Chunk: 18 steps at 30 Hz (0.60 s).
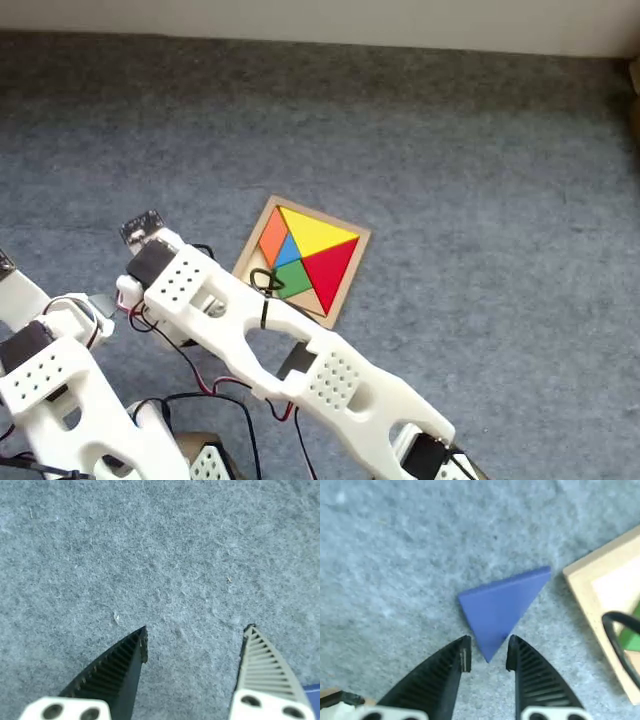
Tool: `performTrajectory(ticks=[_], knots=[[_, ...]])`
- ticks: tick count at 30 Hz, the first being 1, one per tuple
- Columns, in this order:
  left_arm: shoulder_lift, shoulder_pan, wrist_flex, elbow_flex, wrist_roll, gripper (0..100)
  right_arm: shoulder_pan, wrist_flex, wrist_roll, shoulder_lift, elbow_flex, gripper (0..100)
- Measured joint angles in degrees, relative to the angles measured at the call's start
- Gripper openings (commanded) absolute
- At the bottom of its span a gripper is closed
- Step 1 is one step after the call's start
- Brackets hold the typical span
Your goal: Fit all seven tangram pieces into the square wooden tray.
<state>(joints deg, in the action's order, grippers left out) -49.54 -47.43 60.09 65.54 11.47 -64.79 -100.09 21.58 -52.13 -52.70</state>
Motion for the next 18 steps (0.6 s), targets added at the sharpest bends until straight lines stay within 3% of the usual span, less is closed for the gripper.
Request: performTrajectory(ticks=[6, 18], knots=[[0.00, 0.00, 0.00, 0.00, 0.00, 30, 0.09, 0.00, 4.75, 0.00, -0.79, 28.5], [0.00, 0.00, 0.00, 0.00, 0.00, 30, 0.09, 7.38, 9.67, 0.00, -0.79, 28.9]])
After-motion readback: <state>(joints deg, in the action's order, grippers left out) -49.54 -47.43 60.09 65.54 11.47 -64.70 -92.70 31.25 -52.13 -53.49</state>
